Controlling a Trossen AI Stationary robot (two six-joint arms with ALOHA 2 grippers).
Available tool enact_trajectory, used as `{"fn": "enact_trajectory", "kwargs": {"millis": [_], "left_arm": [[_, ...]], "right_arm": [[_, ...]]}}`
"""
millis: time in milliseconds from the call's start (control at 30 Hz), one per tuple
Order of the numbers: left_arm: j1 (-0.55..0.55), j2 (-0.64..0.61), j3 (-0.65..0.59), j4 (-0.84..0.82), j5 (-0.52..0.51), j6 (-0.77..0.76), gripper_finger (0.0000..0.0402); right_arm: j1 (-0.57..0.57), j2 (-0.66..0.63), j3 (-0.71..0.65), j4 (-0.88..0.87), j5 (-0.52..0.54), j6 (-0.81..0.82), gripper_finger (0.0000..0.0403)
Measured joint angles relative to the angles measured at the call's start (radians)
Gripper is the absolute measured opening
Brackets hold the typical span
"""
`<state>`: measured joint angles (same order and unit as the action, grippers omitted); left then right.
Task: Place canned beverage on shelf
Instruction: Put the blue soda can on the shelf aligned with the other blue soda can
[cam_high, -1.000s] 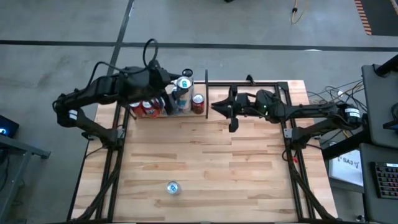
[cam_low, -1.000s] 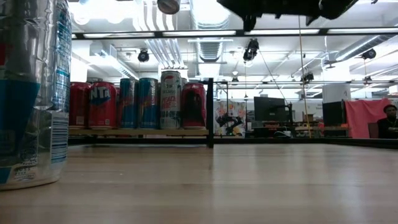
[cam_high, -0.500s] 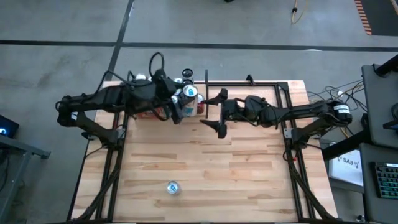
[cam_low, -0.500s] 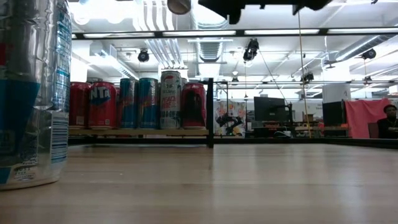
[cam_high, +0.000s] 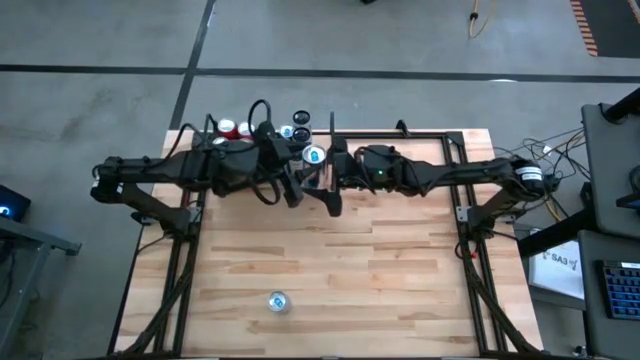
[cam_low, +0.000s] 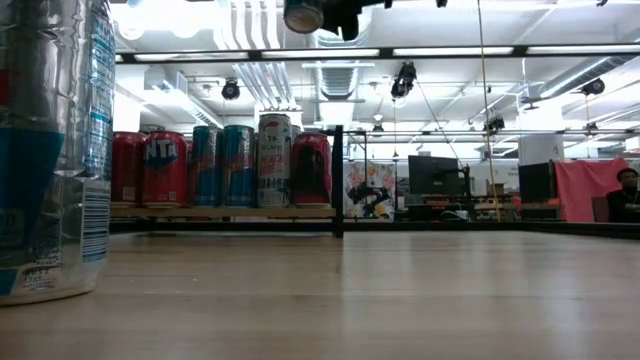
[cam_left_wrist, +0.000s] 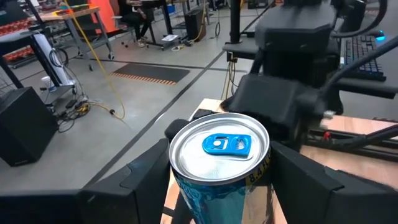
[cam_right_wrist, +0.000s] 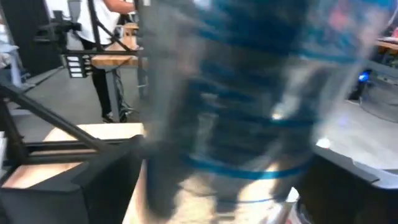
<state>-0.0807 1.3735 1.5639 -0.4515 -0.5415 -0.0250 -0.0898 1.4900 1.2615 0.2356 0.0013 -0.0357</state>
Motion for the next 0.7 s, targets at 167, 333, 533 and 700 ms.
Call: {"fn": "enact_trajectory", "kwargs": {"millis": [167,333,533,700], "left_arm": [[-0.005,-0.001,0.001,-0.008,0.006,0.023,0.0231],[-0.005,-0.007,0.005,-0.022,0.012,0.084,0.0255],[-0.005,-0.073,0.007,-0.051,0.015,0.179,0.0284],[-0.019,-0.183,-0.058,-0.108,0.027,0.124,0.0289]], "right_arm": [[-0.001,-0.002,0.007,0.004,0.001,0.027,0.0251],[-0.006,-0.006,0.007,-0.003,-0.002,-0.025,0.0208],[-0.035,-0.061,0.019,-0.162,-0.046,-0.069,0.0208],[-0.027,-0.142,-0.049,-0.210,-0.057,-0.061,0.0208]]}}
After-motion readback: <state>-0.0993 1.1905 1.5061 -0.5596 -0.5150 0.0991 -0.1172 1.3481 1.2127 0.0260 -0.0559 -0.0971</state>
